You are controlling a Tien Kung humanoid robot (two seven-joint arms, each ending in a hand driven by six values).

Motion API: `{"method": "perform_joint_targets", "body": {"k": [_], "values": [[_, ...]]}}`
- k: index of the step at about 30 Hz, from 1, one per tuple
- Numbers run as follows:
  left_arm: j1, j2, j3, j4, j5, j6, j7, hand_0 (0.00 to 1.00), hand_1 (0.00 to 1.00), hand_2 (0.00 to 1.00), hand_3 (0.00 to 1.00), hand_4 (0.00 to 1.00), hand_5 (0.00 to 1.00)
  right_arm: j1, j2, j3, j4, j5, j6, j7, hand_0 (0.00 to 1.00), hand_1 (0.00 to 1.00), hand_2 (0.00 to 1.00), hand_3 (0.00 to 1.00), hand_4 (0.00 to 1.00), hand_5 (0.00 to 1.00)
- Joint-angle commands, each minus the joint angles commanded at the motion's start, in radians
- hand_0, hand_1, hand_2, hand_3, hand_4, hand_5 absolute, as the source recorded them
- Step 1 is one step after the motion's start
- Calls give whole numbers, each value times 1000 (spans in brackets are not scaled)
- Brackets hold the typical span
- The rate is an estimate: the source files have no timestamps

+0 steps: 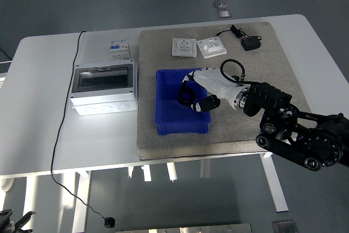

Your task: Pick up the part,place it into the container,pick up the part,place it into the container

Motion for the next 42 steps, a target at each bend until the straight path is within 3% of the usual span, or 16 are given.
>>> {"method": "perform_joint_targets", "body": {"k": [9, 11, 15, 16, 20, 21, 22, 25, 27, 28, 33, 34, 39, 40, 42], "values": [[0, 0, 0, 0, 1, 0, 0, 668, 677, 691, 770, 792, 786, 2, 0, -2, 0, -9, 30, -14, 998, 875, 882, 821, 530, 226], [0, 0, 0, 0, 1, 0, 1, 668, 677, 691, 770, 792, 785, 1, -1, -1, -1, -6, 25, -10, 998, 896, 895, 791, 502, 282], [0, 0, 1, 0, 0, 0, -1, 668, 677, 691, 770, 792, 785, -11, -10, 36, -5, -1, -37, 7, 998, 896, 895, 791, 502, 282], [0, 0, 2, 0, -1, 0, -1, 668, 677, 691, 770, 792, 785, -15, -13, 53, -9, -7, -56, 5, 998, 876, 878, 777, 577, 320], [0, -1, 5, 0, -6, 1, -2, 668, 677, 691, 770, 792, 785, -28, -35, 138, -50, -38, -133, -29, 998, 876, 878, 777, 577, 320], [0, -1, 5, 1, -7, 1, -2, 668, 677, 691, 770, 792, 785, -28, -40, 159, -65, -44, -137, -45, 998, 876, 878, 777, 577, 320], [0, -1, 5, 1, -7, 1, -2, 668, 676, 691, 770, 793, 785, -28, -44, 174, -78, -48, -137, -58, 998, 860, 869, 861, 745, 352], [0, 0, 5, 0, -7, 1, -2, 668, 676, 691, 770, 793, 785, -26, -49, 195, -130, -46, -117, -103, 998, 860, 869, 861, 745, 352], [-1, -1, 5, 0, -5, 0, -2, 668, 676, 691, 770, 793, 785, -24, -46, 189, -157, -37, -103, -127, 998, 860, 869, 861, 745, 352], [-1, -1, 4, 1, -5, 0, -2, 668, 677, 691, 770, 793, 786, -23, -43, 182, -171, -33, -95, -139, 998, 885, 912, 928, 815, 377], [-2, -1, 4, 1, -3, 0, -2, 668, 677, 691, 770, 793, 786, -16, -24, 132, -230, 8, -75, -161, 998, 885, 912, 928, 815, 377], [-2, -1, 4, 1, -4, 0, -2, 668, 677, 691, 770, 793, 785, -15, -19, 122, -242, 21, -77, -157, 998, 903, 938, 955, 845, 418], [-2, -2, 4, 1, -4, 0, -3, 668, 677, 691, 770, 793, 785, -6, 9, 70, -304, 86, -96, -129, 998, 903, 938, 955, 845, 418], [-2, -2, 3, 1, -3, 0, -3, 668, 676, 691, 770, 793, 785, -4, 15, 57, -316, 103, -102, -122, 998, 901, 939, 953, 874, 471], [-3, -2, 2, 1, -2, 0, -2, 668, 676, 691, 770, 793, 785, 0, 26, 34, -337, 136, -112, -108, 998, 901, 939, 953, 874, 471]]}}
